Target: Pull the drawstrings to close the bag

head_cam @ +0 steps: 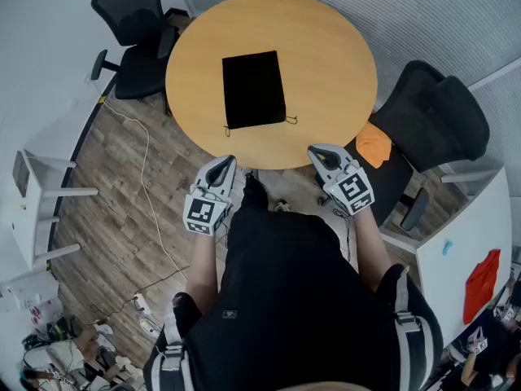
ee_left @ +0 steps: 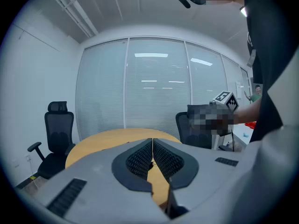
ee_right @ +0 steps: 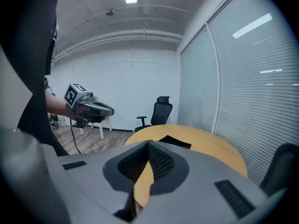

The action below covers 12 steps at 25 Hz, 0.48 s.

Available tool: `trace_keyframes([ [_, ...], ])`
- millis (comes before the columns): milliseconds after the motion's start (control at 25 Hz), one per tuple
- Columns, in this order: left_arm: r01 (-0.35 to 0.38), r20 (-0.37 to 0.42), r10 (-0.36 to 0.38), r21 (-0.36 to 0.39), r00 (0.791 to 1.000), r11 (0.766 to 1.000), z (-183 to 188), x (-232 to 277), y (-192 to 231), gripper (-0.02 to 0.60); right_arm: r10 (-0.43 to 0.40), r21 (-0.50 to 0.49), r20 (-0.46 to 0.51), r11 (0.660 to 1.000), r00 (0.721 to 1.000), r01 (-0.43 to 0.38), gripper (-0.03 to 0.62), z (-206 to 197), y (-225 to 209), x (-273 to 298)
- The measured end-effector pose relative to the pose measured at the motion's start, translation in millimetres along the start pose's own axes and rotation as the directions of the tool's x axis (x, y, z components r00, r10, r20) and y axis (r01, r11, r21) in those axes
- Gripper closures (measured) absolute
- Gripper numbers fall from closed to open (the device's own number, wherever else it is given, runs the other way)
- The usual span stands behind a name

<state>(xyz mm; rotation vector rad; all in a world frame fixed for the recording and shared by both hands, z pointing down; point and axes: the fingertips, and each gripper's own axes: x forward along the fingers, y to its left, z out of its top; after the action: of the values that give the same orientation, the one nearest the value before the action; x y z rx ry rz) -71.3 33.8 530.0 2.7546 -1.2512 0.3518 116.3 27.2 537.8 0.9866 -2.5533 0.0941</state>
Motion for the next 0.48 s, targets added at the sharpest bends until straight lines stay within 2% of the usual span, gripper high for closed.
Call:
trace_keyframes([
  [480, -0.011, -0.009, 0.011, -0.002, 1.0, 1.0, -4.9, -4.0, 1.9, 0.565, -0.028, 0.01, -0.003, 1.0, 1.0, 0.028, 0.537, -3.8, -2.8, -2.6],
])
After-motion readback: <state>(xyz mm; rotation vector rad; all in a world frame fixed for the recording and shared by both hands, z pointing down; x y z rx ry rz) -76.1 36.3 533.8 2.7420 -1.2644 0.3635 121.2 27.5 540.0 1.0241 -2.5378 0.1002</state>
